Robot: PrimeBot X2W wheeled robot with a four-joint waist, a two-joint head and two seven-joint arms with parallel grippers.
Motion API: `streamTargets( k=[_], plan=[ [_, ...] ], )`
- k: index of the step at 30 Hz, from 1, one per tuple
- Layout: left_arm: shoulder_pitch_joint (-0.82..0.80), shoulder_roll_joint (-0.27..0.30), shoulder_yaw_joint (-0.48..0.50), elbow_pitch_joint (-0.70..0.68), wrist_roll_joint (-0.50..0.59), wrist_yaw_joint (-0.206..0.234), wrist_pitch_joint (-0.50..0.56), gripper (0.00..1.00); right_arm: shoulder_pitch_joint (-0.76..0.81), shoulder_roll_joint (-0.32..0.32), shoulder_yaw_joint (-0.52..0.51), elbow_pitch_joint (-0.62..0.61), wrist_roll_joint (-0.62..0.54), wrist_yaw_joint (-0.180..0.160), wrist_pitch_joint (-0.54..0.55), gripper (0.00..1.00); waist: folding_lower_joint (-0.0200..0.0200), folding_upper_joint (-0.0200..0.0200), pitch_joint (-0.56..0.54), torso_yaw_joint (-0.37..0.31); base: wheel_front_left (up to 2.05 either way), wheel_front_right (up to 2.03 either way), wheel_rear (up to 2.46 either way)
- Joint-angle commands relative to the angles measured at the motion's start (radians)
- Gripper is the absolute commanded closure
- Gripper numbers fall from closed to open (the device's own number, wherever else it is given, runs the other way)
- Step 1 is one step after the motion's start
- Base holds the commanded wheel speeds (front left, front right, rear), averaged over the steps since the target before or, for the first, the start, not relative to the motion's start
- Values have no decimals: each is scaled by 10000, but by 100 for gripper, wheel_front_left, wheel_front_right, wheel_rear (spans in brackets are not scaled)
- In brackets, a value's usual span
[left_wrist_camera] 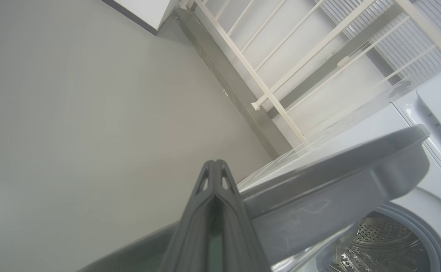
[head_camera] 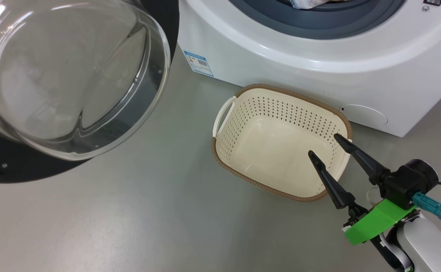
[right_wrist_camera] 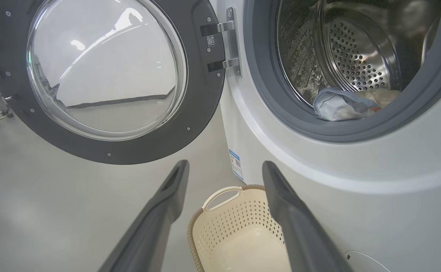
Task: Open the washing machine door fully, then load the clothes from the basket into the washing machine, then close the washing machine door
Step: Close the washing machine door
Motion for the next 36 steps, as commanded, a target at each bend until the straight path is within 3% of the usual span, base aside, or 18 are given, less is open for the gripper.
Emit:
streamTargets(
  k=[1,36],
  plan=[
    [184,582,88,-295,-163,2,319,100,-118,-44,153,-212,8,54,-80,0,0,0,-34,8,0,0,0],
    [1176,974,-680,-2192,-1074,2,3952,100,312,557,15,-109,23,54,-80,0,0,0,-1316,-128,0,0,0]
  ],
)
